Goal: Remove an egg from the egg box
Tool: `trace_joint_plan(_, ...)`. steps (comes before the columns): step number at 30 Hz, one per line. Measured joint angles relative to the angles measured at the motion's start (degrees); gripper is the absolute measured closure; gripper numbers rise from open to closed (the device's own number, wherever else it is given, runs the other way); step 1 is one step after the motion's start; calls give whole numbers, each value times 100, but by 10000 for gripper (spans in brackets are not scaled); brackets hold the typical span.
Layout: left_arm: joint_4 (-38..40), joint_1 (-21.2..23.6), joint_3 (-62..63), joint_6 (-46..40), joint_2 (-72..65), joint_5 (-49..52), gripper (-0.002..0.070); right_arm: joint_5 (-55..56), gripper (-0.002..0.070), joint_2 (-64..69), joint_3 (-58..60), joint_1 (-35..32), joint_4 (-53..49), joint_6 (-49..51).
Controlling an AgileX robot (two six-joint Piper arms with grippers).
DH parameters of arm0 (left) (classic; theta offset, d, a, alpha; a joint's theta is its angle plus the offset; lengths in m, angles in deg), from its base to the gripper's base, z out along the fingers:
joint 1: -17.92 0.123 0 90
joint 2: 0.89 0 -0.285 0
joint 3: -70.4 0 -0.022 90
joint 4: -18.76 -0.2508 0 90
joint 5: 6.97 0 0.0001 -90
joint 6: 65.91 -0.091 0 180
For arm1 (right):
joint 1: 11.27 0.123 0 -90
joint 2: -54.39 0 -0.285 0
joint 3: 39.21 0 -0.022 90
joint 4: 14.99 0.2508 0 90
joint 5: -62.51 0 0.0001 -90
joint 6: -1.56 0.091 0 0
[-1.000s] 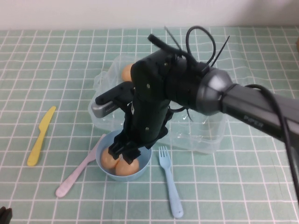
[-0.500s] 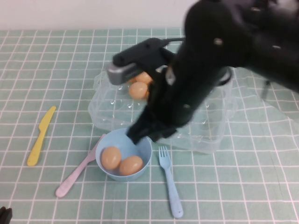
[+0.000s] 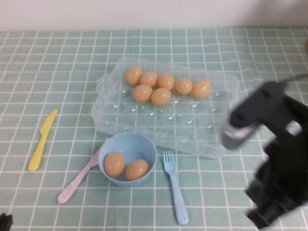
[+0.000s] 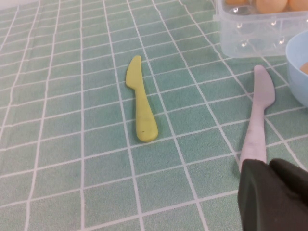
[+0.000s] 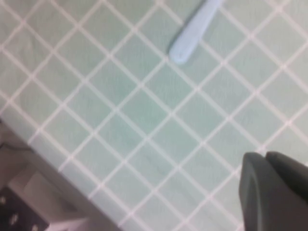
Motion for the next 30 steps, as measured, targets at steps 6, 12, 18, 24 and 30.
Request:
trace_joint_plan(6,0,0,0,0,0,0,675,-53,692,-880,671,0,147,13)
trace_joint_plan(12,0,0,0,0,0,0,675,-3,692,-1241,1172,0,-88,13)
trace_joint_plan(18,0,0,0,0,0,0,675,1246,693,-1351,2084,-116,-262,13)
trace_joint_plan(24,0,0,0,0,0,0,675,4056,693,-1846,3726,-1368,-184,-76)
trace_joint_plan(30,0,0,0,0,0,0,675,5582,694,-3064,5148,-2791,37,-98)
